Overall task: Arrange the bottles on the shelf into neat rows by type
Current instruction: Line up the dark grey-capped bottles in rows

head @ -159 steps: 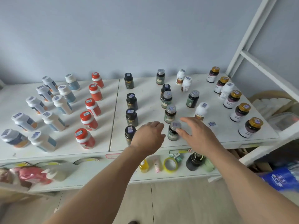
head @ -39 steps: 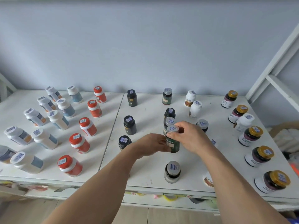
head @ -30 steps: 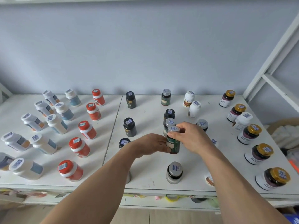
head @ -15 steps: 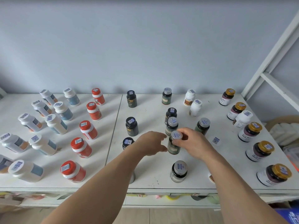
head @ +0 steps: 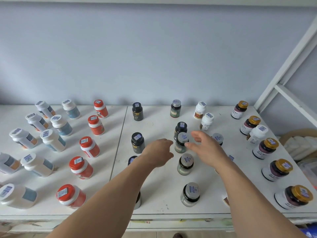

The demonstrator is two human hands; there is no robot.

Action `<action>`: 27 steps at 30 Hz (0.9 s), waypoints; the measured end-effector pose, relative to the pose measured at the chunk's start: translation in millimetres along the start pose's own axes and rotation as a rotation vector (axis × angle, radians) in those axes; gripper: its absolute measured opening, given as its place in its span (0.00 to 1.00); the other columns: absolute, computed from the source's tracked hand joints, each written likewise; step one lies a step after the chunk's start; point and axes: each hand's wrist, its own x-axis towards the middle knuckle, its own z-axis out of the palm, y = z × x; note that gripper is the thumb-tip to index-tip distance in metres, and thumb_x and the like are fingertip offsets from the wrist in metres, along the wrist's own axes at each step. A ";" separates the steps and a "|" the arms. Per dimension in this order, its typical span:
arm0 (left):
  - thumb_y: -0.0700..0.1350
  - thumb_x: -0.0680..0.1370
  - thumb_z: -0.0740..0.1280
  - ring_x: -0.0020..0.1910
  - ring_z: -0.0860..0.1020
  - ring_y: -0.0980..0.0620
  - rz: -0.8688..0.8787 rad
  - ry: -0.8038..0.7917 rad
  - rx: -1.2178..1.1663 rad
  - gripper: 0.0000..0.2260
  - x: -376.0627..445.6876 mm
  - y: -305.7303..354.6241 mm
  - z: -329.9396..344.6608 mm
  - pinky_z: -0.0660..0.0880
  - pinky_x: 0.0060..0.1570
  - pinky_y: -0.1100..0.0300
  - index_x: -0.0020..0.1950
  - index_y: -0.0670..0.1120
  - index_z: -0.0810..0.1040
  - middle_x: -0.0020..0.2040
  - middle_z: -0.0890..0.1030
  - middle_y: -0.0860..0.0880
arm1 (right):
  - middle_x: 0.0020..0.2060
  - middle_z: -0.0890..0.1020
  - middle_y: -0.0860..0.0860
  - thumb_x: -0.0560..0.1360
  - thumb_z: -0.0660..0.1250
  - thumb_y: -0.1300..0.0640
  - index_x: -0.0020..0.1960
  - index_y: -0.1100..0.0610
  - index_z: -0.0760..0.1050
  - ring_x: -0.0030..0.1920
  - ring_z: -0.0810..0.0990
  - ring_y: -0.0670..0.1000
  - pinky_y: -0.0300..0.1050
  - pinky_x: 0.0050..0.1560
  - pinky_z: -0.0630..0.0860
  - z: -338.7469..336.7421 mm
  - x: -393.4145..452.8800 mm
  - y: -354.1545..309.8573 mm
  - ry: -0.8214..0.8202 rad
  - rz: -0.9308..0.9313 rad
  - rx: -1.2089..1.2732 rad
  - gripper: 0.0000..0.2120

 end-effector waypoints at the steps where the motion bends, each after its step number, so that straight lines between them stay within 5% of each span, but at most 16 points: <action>1: 0.51 0.78 0.64 0.63 0.72 0.46 -0.008 0.005 -0.001 0.20 3.9 -1.0 -1.4 0.72 0.60 0.49 0.69 0.46 0.70 0.65 0.74 0.47 | 0.66 0.75 0.48 0.72 0.71 0.45 0.70 0.50 0.69 0.65 0.73 0.47 0.44 0.61 0.68 0.9 7.7 -3.3 -0.027 0.002 -0.032 0.28; 8: 0.53 0.77 0.66 0.68 0.69 0.47 -0.075 -0.061 -0.046 0.27 29.8 -6.1 -3.0 0.68 0.65 0.53 0.74 0.49 0.64 0.70 0.71 0.49 | 0.54 0.80 0.49 0.70 0.73 0.48 0.64 0.50 0.72 0.54 0.77 0.51 0.45 0.53 0.73 15.4 34.8 -7.0 -0.076 -0.010 -0.121 0.24; 15: 0.55 0.73 0.71 0.61 0.75 0.52 -0.083 -0.107 -0.313 0.23 36.2 -1.1 -3.2 0.71 0.58 0.59 0.66 0.51 0.74 0.62 0.78 0.52 | 0.44 0.81 0.43 0.68 0.73 0.45 0.52 0.46 0.75 0.46 0.79 0.48 0.47 0.49 0.75 6.3 36.0 -5.5 -0.071 -0.043 -0.050 0.15; 21: 0.54 0.71 0.73 0.52 0.78 0.53 -0.034 -0.168 -0.474 0.14 35.4 -1.8 -18.4 0.76 0.54 0.54 0.55 0.53 0.79 0.51 0.82 0.55 | 0.45 0.80 0.42 0.67 0.71 0.37 0.53 0.46 0.74 0.45 0.78 0.45 0.41 0.40 0.70 -5.6 37.4 -24.0 -0.023 -0.038 -0.083 0.20; 27: 0.51 0.72 0.73 0.53 0.79 0.53 0.011 -0.224 -0.517 0.13 33.4 -10.4 -32.0 0.75 0.55 0.58 0.56 0.52 0.80 0.51 0.83 0.55 | 0.42 0.80 0.44 0.65 0.69 0.32 0.49 0.48 0.74 0.43 0.78 0.46 0.42 0.37 0.69 -5.3 35.9 -37.5 0.033 -0.006 -0.106 0.23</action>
